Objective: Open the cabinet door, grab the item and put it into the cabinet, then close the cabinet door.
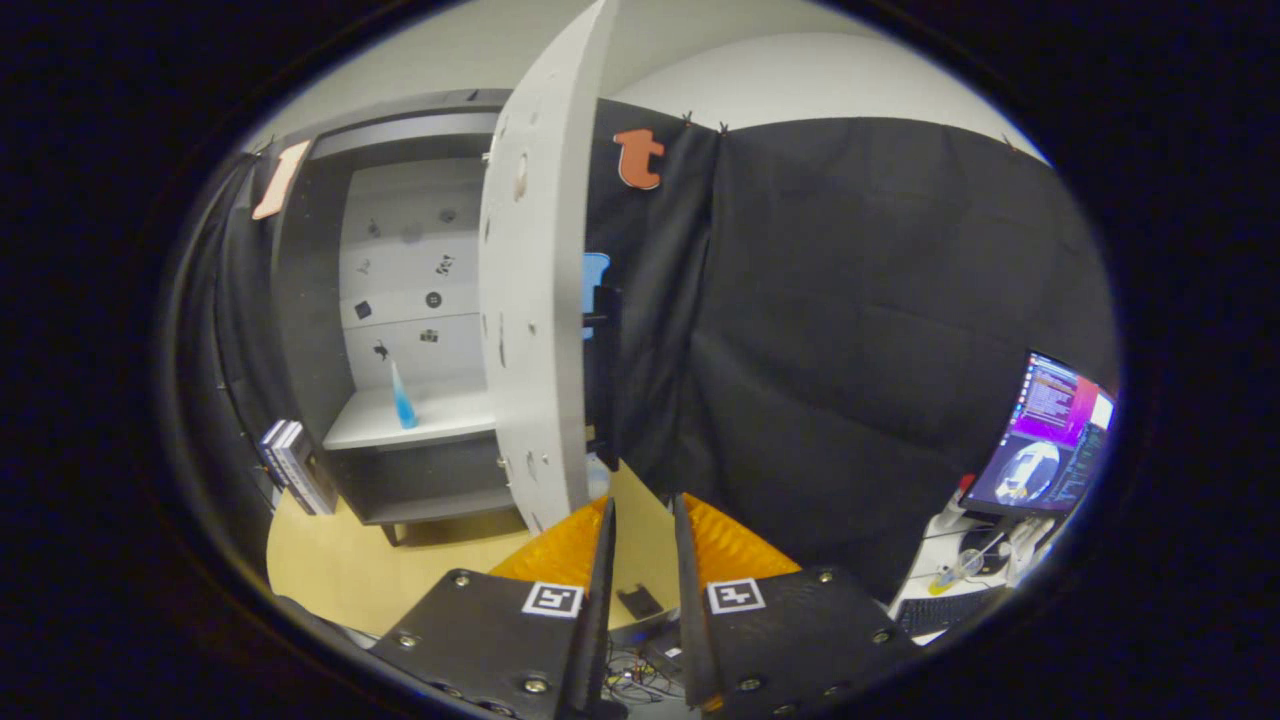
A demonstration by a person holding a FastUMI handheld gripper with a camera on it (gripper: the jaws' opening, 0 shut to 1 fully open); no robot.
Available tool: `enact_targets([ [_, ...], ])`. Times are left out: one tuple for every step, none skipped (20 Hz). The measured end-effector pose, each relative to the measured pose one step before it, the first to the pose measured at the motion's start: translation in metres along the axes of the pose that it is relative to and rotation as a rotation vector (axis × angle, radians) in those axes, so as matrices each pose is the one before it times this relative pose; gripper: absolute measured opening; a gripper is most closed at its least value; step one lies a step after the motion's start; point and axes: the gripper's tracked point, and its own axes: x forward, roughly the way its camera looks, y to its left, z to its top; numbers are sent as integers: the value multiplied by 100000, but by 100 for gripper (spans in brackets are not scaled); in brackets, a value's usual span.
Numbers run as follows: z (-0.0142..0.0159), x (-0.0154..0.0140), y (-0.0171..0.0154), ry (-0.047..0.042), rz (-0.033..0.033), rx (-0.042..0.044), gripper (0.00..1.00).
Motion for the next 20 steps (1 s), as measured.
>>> enact_targets([
  [220, 739, -817, -248, -2366, 106, 31],
  [398, 589, -803, -727, -1938, -27, 31],
  [436, 650, -637, -788, -1808, 43, 31],
  [405, 639, -406, -727, -1132, 183, 31],
  [409, 585, -274, -771, -1298, 143, 39],
  [207, 924, -205, -639, -807, 601, 40],
  [389, 450, 187, -603, 734, 1525, 46],
  [417, 533, 477, -514, 1288, 1954, 60],
  [405, 482, 307, -940, 497, 1441, 74],
  [288, 528, 347, -827, 1209, 958, 78],
  [297, 369, 453, -762, 1209, 256, 80],
  [125, 244, 361, -556, 1004, -188, 82],
  [110, 369, 17, -395, -535, -757, 83],
  [112, -197, -222, -258, -108, -517, 83],
  [61, -109, 77, 170, 715, 331, 83],
  [-90, 251, 312, 423, 1203, 267, 83],
  [-1, -21, 254, -14, 1643, -163, 83],
  [-28, 90, 184, -10, 1360, -684, 84],
  [111, 21, 170, -341, 1000, -1136, 83],
  [80, -108, 105, -303, 808, -2013, 83],
])
